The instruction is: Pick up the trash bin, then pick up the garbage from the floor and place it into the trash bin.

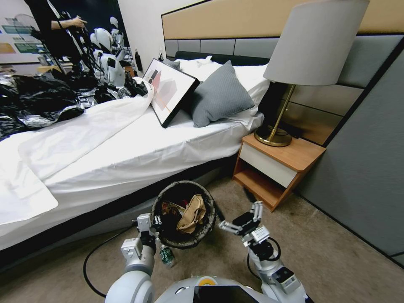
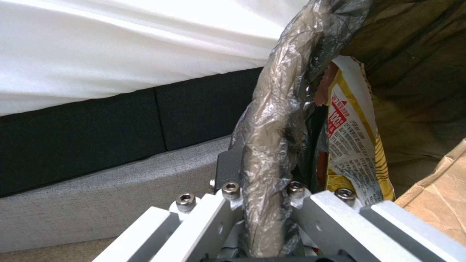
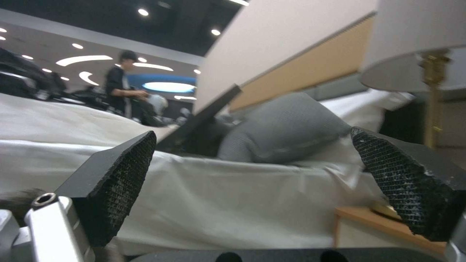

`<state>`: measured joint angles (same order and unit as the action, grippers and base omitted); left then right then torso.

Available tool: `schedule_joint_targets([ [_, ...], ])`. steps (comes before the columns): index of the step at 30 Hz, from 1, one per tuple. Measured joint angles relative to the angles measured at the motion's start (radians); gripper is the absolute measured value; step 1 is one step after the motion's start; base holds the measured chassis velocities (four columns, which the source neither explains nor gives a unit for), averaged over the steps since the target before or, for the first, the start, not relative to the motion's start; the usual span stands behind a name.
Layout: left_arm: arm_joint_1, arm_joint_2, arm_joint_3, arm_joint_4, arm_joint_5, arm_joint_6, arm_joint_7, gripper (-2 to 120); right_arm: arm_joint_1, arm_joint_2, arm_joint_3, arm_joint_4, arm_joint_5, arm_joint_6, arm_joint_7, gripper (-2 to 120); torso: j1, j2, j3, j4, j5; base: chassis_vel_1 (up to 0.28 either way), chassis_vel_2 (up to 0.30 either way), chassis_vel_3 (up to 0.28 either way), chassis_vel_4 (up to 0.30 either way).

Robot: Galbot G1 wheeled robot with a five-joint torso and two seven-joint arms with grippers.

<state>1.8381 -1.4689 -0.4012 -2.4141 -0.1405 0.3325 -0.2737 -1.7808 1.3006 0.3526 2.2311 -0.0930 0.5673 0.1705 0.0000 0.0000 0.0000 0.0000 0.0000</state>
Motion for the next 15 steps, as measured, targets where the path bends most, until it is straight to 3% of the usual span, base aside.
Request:
schedule_joint_targets([
  [15,0.004,0.002,0.012,-0.005,0.008,-0.002,0.000,0,0.000,0.023,0.008,-0.058,0.006,0.000,0.044,100,0.000,0.000,0.000,0.0000,0.0000,0.000,0.000,0.000,0.000],
])
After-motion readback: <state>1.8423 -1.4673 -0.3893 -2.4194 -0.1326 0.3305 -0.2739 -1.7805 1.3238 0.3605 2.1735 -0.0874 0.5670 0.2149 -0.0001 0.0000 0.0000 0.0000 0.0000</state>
